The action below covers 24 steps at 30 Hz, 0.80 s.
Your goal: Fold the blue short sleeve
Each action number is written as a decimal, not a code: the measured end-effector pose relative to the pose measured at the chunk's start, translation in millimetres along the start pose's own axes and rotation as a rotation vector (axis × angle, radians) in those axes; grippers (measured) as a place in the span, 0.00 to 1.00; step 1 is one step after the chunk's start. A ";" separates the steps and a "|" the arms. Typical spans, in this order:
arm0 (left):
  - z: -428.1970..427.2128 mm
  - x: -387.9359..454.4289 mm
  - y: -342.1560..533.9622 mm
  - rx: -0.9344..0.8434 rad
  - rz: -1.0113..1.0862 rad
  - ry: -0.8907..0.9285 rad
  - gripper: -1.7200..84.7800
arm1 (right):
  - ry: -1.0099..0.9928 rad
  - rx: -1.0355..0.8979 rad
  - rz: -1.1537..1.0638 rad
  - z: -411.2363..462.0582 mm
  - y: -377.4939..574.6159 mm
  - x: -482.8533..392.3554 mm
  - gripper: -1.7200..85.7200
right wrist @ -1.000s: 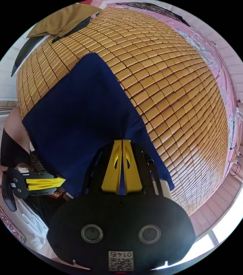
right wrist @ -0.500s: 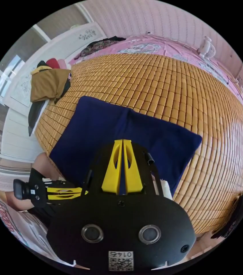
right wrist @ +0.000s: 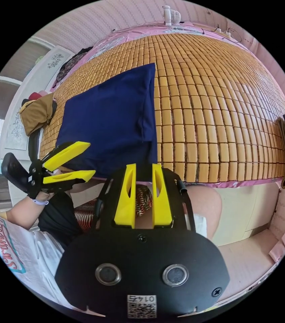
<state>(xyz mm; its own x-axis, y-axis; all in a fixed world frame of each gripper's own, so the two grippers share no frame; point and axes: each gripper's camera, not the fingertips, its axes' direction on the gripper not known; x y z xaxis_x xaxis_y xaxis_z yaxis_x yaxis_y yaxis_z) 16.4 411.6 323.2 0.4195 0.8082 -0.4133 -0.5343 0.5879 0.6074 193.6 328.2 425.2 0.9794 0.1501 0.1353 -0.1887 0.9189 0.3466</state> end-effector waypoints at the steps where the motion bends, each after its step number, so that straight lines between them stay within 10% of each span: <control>1: 5.2 5.3 -4.9 -0.001 0.025 0.001 0.19 | -0.015 -0.032 0.009 2.8 -0.1 10.0 0.09; 15: 77.7 57.0 -48.3 -0.148 0.223 0.017 0.25 | -0.305 0.161 0.023 -43.4 41.3 108.8 0.02; 24: 72.7 53.7 -42.7 -0.161 0.181 -0.131 0.03 | -0.440 0.198 -0.073 -56.4 47.3 131.3 0.02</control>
<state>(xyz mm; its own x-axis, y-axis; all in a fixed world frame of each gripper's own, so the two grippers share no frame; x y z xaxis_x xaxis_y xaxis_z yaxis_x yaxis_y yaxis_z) 115.1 427.5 324.3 0.3924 0.8955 -0.2102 -0.7148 0.4407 0.5430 317.4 411.9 407.0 0.8751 -0.1197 0.4690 -0.1728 0.8279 0.5337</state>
